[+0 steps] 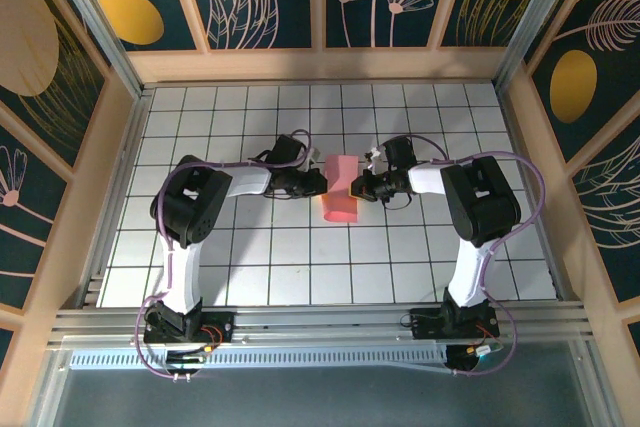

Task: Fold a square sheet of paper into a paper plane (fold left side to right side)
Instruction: First fold the square sheet of paper in half at the center of the table.

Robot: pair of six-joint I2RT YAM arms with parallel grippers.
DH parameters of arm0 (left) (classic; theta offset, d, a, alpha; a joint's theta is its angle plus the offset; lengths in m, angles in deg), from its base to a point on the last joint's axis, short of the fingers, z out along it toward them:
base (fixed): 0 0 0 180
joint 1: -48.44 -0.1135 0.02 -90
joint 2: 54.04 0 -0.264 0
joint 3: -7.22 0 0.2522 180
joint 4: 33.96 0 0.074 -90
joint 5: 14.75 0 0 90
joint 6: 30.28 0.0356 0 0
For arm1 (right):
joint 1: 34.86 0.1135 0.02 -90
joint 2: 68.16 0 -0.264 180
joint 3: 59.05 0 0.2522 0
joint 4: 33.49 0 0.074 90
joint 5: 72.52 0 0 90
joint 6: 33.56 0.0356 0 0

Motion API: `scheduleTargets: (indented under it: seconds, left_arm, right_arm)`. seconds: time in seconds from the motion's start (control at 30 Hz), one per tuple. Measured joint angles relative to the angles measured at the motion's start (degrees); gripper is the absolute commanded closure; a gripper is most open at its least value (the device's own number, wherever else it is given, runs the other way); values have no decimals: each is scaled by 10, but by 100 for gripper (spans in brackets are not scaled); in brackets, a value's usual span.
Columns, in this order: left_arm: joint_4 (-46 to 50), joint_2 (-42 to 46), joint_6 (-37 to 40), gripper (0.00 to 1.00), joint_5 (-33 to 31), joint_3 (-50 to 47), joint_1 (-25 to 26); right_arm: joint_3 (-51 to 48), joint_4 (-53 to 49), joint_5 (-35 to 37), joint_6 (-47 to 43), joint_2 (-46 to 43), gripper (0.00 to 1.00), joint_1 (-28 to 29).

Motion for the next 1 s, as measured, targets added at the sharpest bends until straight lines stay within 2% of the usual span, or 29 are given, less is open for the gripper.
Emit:
scheduleTargets:
  seconds: [0.3, 0.53, 0.83, 1.0]
  left_arm:
    - [22, 45, 9, 91, -40, -35, -18]
    - [-3, 72, 0, 92, -9, -47, -14]
    - [-7, 6, 0, 93, 24, 44, 28]
    - [2, -28, 5, 93, 23, 57, 31]
  right_arm:
    - [0, 0, 0, -1, 0, 100, 0]
    - [0, 0, 0, -1, -1, 100, 0]
    - [0, 0, 0, -1, 0, 100, 0]
    - [0, 0, 0, -1, -1, 100, 0]
